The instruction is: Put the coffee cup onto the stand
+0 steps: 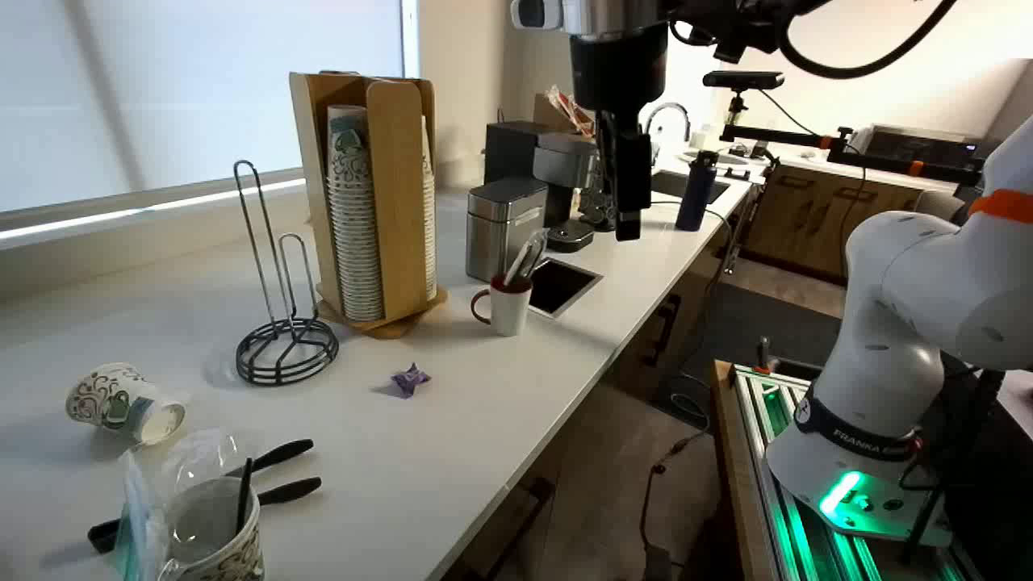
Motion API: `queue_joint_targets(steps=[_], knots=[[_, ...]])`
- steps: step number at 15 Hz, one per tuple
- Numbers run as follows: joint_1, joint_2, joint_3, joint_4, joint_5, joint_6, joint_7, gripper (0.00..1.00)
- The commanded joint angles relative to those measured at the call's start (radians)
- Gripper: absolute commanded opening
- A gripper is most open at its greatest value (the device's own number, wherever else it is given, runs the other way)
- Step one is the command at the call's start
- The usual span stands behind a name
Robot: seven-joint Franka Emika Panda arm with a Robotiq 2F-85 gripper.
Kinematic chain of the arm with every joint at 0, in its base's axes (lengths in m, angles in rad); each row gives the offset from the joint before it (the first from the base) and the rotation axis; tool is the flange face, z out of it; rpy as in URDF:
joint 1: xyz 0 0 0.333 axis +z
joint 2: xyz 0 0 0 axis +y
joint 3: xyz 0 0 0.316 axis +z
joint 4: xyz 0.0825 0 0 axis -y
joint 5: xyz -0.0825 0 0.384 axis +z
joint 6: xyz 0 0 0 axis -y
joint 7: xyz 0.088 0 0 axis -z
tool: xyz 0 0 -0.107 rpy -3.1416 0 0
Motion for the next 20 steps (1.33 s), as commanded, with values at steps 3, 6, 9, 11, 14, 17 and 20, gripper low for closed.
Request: queue_joint_targets(steps=[3, 6, 9, 11, 14, 17, 20], knots=[[0.021, 0.023, -0.018, 0.014, -0.013, 0.003, 0.035, 1.00], [0.002, 0.150, -0.014, 0.098, -0.009, 0.022, 0.138, 1.00], [0.003, 0.302, -0.020, 0.204, 0.014, 0.014, 0.224, 1.00], [0.017, 0.410, -0.027, 0.290, 0.026, -0.003, 0.268, 1.00], [0.056, 0.551, -0.031, 0.424, 0.027, -0.050, 0.309, 1.00], [0.074, 0.539, -0.054, 0.388, 0.017, -0.007, 0.274, 1.00], [0.089, 0.576, -0.055, 0.431, 0.018, -0.023, 0.273, 1.00]])
